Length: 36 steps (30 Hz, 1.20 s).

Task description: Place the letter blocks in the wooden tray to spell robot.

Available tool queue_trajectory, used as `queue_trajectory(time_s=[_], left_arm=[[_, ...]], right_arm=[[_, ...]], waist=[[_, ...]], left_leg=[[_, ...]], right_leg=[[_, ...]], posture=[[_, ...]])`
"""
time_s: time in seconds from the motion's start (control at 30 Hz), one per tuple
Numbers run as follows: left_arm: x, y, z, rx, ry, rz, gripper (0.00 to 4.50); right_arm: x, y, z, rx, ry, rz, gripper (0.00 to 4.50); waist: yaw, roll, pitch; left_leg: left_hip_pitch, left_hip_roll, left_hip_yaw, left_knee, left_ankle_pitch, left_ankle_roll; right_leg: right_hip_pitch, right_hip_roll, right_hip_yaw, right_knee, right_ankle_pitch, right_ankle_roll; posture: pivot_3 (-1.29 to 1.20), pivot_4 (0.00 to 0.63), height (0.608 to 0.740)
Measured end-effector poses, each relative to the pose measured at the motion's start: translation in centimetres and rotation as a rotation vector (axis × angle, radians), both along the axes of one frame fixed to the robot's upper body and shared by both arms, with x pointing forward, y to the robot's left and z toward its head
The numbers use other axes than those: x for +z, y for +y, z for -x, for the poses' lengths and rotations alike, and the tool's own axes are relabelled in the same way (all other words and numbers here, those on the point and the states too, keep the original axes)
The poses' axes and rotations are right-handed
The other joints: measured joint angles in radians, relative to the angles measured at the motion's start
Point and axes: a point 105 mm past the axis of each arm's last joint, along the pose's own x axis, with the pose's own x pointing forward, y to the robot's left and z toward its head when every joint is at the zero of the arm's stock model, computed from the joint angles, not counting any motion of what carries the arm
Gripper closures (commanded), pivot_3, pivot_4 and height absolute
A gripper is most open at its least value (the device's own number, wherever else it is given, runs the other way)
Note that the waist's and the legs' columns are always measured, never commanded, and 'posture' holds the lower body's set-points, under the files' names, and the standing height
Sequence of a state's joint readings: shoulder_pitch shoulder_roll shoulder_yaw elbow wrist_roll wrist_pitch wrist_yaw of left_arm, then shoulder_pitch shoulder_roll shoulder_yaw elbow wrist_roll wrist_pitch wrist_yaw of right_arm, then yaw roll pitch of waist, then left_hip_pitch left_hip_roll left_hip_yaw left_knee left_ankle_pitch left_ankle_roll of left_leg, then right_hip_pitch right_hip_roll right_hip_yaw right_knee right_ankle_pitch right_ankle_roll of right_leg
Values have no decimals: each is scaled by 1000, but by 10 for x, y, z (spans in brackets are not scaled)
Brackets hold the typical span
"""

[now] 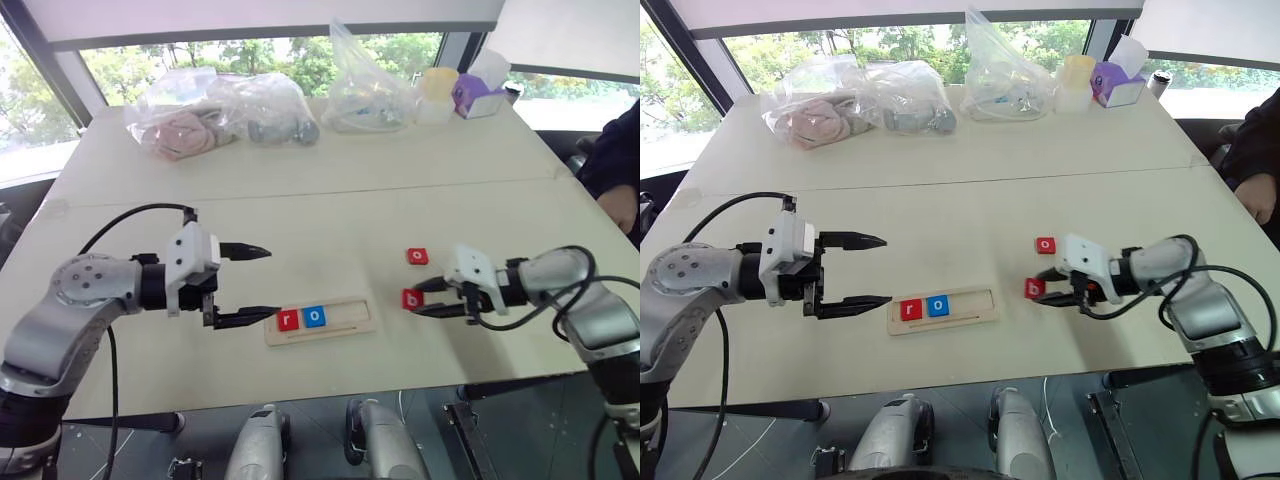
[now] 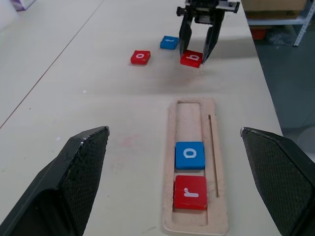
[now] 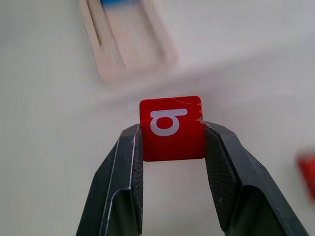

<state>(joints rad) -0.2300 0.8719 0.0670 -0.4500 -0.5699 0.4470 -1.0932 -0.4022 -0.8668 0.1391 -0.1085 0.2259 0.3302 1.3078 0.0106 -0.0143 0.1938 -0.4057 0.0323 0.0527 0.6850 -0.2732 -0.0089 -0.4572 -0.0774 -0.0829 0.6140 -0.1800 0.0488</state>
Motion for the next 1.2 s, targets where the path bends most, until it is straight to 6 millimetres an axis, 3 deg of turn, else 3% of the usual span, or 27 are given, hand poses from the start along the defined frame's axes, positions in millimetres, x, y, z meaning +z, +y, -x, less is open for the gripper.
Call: queue_trajectory(time_s=[0.1,0.3,0.6,1.2], left_arm=[[-4,-1,1,-11,7,-15,0],[-4,-1,1,-8,6,-16,0],[-7,-3,4,-2,8,-17,0],[-7,-3,3,13,5,-14,0]], right_arm=[[3,31,1,83,-14,-32,3350],[-10,69,-3,161,6,-35,3350],[-30,78,-3,181,57,9,3350],[-32,83,-3,194,41,11,3350]], waist=[[2,0,0],[2,0,0],[2,0,0],[2,0,0]], left_leg=[[0,0,0,0,0,0],[-2,-1,0,0,0,0],[-1,-1,0,0,0,0],[-1,-1,0,0,0,0]], right_leg=[[0,0,0,0,0,0],[0,-1,0,-1,0,-1],[-1,0,0,0,2,-2],[-1,0,0,0,2,-2]], posture=[[0,150,740],[0,150,740],[0,150,740],[0,150,740]])
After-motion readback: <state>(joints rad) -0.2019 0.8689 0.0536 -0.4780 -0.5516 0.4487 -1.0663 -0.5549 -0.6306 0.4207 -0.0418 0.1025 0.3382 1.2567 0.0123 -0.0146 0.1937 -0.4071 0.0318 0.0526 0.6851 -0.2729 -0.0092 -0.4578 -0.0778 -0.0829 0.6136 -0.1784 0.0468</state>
